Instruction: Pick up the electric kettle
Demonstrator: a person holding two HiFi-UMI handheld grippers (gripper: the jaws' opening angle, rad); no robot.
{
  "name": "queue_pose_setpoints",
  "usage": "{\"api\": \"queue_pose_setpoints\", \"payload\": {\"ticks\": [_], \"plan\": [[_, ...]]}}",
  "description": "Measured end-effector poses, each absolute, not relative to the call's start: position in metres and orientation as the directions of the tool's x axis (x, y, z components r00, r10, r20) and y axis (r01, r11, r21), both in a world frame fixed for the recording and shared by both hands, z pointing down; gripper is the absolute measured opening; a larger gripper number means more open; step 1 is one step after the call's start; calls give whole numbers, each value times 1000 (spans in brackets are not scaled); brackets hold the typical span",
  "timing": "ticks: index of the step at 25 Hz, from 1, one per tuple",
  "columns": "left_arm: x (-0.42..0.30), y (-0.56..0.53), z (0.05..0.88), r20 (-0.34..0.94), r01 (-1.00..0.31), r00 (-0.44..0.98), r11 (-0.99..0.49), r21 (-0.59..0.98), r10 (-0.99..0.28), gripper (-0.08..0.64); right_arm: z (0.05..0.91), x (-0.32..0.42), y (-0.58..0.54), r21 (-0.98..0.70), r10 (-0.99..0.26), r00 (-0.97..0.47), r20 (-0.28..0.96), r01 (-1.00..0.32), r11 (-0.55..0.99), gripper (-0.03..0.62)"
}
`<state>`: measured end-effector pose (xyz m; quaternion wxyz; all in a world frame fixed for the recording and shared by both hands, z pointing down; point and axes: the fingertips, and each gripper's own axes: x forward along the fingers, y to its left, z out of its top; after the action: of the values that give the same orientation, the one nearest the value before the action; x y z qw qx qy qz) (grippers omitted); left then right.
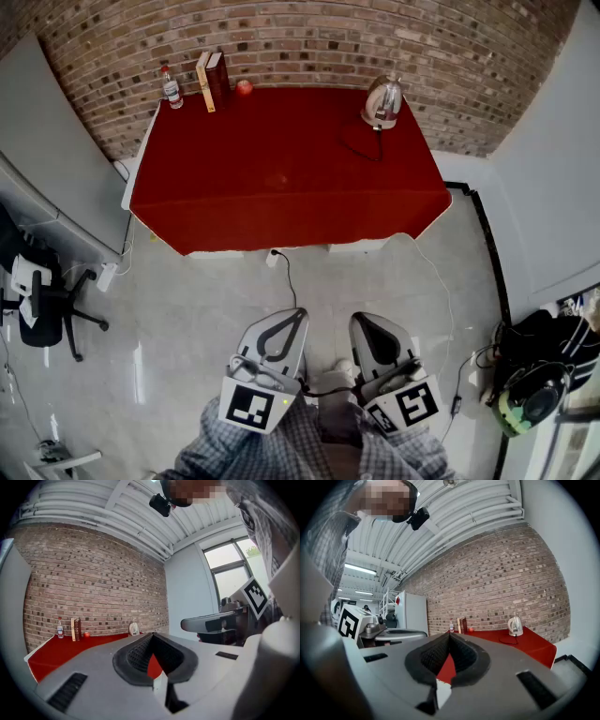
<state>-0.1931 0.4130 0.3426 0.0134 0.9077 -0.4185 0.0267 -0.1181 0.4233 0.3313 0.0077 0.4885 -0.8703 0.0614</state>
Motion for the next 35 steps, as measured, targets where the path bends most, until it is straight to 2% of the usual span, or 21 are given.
{"api": "queue_pose_setpoints", "payload": {"ticks": [13,25,35], "plan": [[-197,416,340,60,-758,651,-652,-9,-757,6,328,-119,428,-113,-855,-516,62,-854,507,6],[-208,423,333,39,-744,667,-668,-25,-744,8,323,-114,441,-99,-890,-452,58,-890,446,6],[-232,430,334,39,-776,630,-631,-2,-775,8,317,-127,450,-75,-881,-469,61,-882,464,6]]}}
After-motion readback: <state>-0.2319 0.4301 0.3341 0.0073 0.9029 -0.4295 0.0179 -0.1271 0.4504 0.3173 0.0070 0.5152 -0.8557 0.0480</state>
